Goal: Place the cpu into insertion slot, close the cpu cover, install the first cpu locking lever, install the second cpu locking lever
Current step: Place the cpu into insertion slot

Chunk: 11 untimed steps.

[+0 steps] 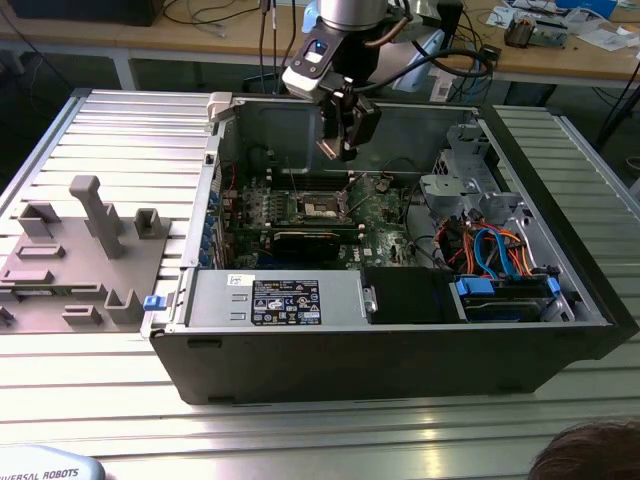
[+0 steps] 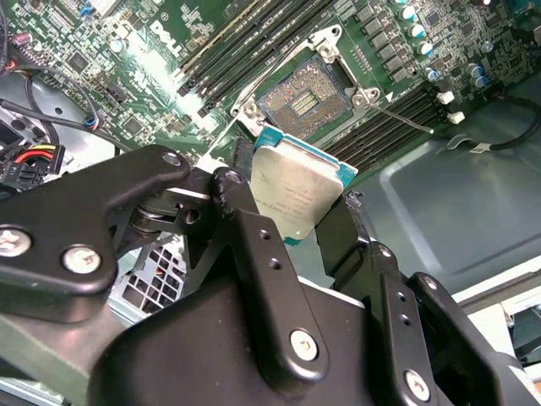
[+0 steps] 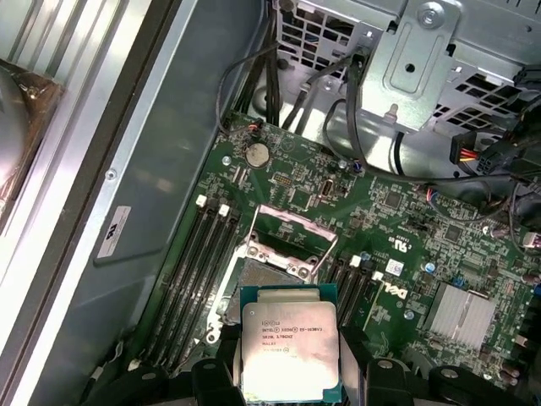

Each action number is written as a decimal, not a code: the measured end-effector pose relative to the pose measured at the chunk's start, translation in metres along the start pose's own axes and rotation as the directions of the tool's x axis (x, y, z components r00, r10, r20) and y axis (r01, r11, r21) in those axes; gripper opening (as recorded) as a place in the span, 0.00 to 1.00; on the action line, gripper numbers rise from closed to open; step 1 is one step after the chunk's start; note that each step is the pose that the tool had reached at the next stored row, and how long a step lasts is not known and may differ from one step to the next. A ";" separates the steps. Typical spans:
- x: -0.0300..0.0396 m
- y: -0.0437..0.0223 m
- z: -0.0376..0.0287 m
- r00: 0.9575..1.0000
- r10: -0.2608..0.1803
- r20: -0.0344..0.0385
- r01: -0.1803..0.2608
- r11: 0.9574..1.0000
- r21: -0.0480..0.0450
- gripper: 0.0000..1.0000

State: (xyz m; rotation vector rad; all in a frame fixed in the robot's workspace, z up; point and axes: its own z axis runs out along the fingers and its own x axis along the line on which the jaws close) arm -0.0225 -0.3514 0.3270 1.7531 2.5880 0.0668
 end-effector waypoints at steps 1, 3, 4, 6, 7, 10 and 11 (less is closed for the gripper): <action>0.0000 0.0000 0.0001 1.000 0.012 0.001 -0.012 1.000 0.000 0.55; 0.0000 0.0000 0.0003 1.000 0.028 0.001 -0.028 1.000 0.000 0.55; 0.0000 0.0000 0.0003 1.000 0.030 0.001 -0.030 1.000 0.000 0.55; 0.0000 0.0000 0.0003 0.999 0.033 0.001 -0.033 0.999 0.000 0.55; 0.0000 0.0000 0.0003 0.999 0.034 0.001 -0.034 0.999 0.000 0.55; 0.0000 0.0000 0.0004 0.999 0.040 0.002 -0.040 0.999 0.000 0.55; 0.0000 0.0000 0.0004 0.999 0.043 0.002 -0.043 0.999 -0.001 0.55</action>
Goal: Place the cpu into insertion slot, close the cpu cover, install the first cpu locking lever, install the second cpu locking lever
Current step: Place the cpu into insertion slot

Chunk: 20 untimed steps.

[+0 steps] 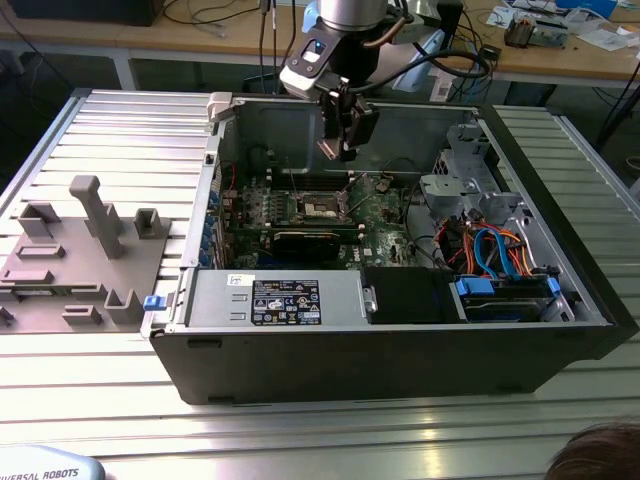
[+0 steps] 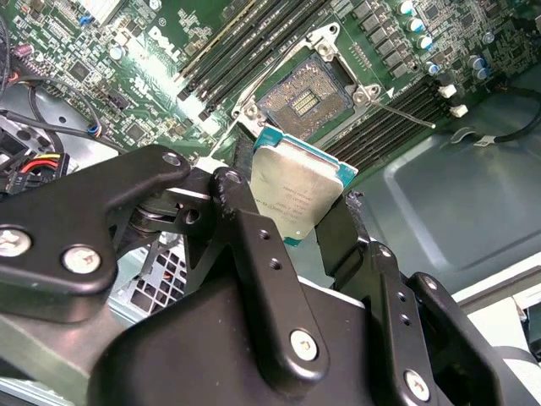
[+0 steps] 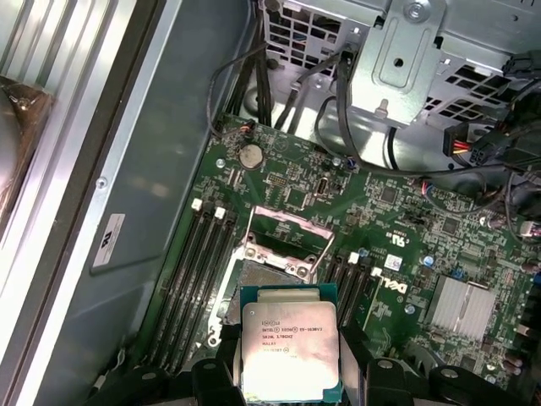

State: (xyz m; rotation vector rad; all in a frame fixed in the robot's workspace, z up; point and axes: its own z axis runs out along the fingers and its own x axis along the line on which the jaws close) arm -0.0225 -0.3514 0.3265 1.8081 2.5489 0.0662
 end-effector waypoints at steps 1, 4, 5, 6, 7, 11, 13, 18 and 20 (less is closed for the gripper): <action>0.0000 0.0000 0.0000 1.000 0.002 0.000 -0.002 1.000 0.000 0.55; 0.0000 0.0000 0.0001 1.000 0.007 0.000 -0.007 1.000 0.000 0.55; 0.0000 0.0000 0.0001 1.000 0.008 0.000 -0.008 1.000 0.000 0.55; 0.0000 0.0000 0.0001 1.000 0.010 0.000 -0.010 1.000 0.000 0.55; 0.0000 0.0000 0.0001 1.000 0.013 0.001 -0.013 1.000 0.000 0.55; 0.0000 0.0000 0.0003 1.000 0.021 0.001 -0.021 1.000 0.000 0.55; 0.0000 0.0000 0.0003 1.000 0.024 0.001 -0.024 1.000 0.000 0.55; 0.0000 0.0000 0.0004 0.999 0.033 0.001 -0.033 0.999 0.000 0.55; 0.0000 0.0000 0.0005 0.999 0.038 0.002 -0.038 0.999 0.000 0.55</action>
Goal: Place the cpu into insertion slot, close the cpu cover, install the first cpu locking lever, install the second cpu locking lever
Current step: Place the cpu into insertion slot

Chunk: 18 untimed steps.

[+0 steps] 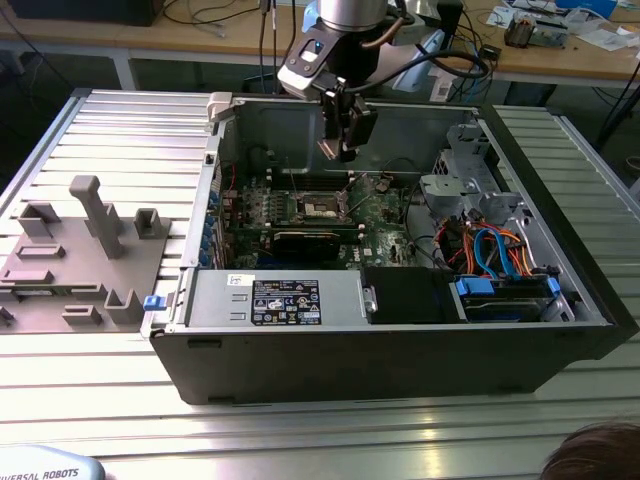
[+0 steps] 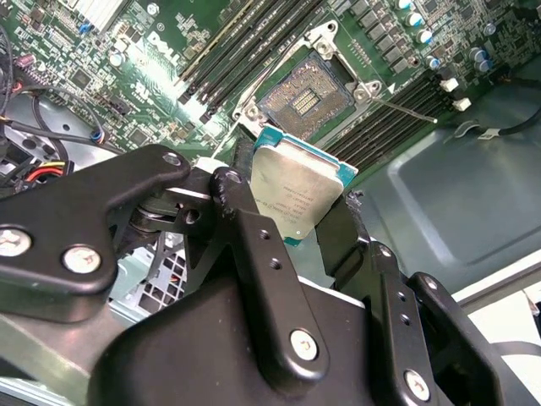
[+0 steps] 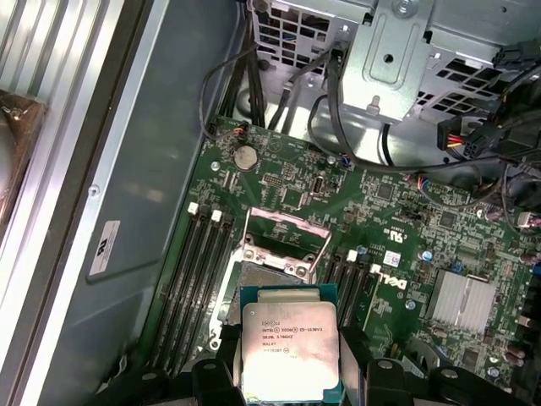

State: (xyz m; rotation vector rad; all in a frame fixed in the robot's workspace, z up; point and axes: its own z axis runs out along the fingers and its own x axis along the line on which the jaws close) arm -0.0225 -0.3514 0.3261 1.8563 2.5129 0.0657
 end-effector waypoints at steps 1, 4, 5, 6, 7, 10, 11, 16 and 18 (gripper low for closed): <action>0.0000 0.0000 0.0000 1.000 0.002 0.000 -0.002 1.000 0.000 0.55; 0.0000 0.0000 0.0001 1.000 0.008 0.000 -0.008 1.000 0.000 0.55; 0.0000 0.0000 0.0001 1.000 0.010 0.000 -0.010 1.000 0.000 0.55; 0.0000 0.0000 0.0002 1.000 0.011 0.000 -0.011 1.000 0.000 0.55; 0.0000 0.0000 0.0002 1.000 0.013 0.000 -0.013 1.000 0.000 0.55; 0.0000 0.0000 0.0002 1.000 0.018 0.001 -0.018 1.000 0.000 0.55; 0.0000 0.0000 0.0002 1.000 0.020 0.001 -0.020 1.000 0.000 0.55; 0.0000 0.0000 0.0004 1.000 0.029 0.001 -0.029 1.000 0.000 0.55; 0.0000 0.0000 0.0004 0.999 0.032 0.001 -0.032 0.999 0.000 0.55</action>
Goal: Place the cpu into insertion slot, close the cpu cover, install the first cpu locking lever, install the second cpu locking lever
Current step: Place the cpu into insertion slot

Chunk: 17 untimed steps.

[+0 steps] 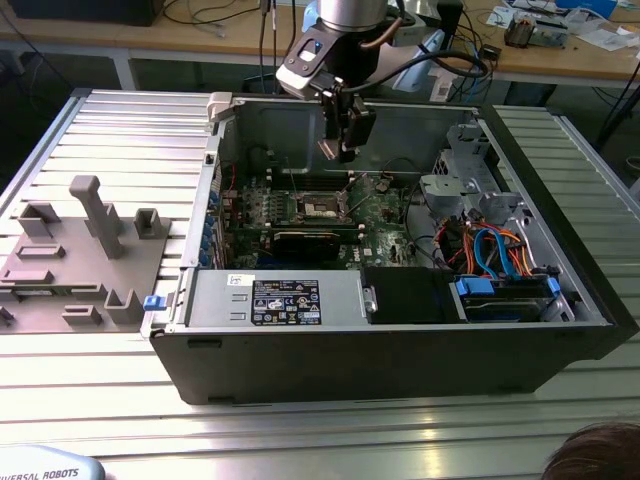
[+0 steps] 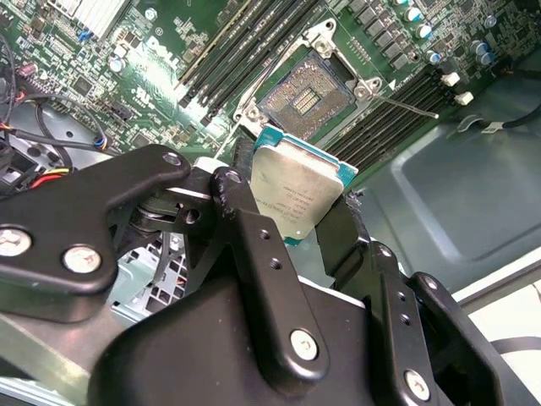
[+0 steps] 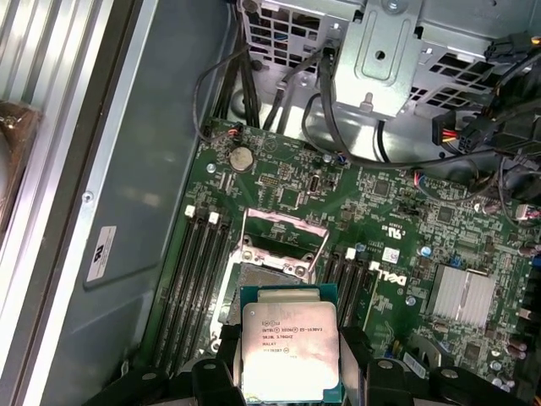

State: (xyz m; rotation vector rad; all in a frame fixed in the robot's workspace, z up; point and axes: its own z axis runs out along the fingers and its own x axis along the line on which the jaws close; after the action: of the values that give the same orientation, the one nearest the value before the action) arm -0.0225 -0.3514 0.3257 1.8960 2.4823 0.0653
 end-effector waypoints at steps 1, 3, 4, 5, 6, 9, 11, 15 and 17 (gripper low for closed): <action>0.0000 0.0000 0.0000 1.000 0.002 0.000 -0.002 1.000 0.000 0.55; 0.0000 0.0000 0.0001 1.000 0.005 0.000 -0.005 1.000 0.000 0.55; 0.0000 0.0000 0.0001 1.000 0.007 0.000 -0.007 1.000 0.000 0.55; 0.0000 0.0000 0.0001 1.000 0.009 0.000 -0.009 1.000 0.000 0.55; 0.0000 0.0000 0.0001 1.000 0.011 0.000 -0.011 1.000 0.000 0.55; 0.0000 0.0000 0.0002 1.000 0.017 0.001 -0.017 1.000 0.000 0.55; 0.0000 0.0000 0.0003 1.000 0.022 0.001 -0.022 1.000 0.000 0.55; 0.0000 0.0000 0.0004 1.000 0.030 0.001 -0.030 1.000 0.000 0.55; 0.0000 0.0000 0.0004 0.999 0.033 0.001 -0.033 0.999 0.000 0.55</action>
State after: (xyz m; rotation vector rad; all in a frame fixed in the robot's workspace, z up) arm -0.0225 -0.3514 0.3252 1.9363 2.4502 0.0649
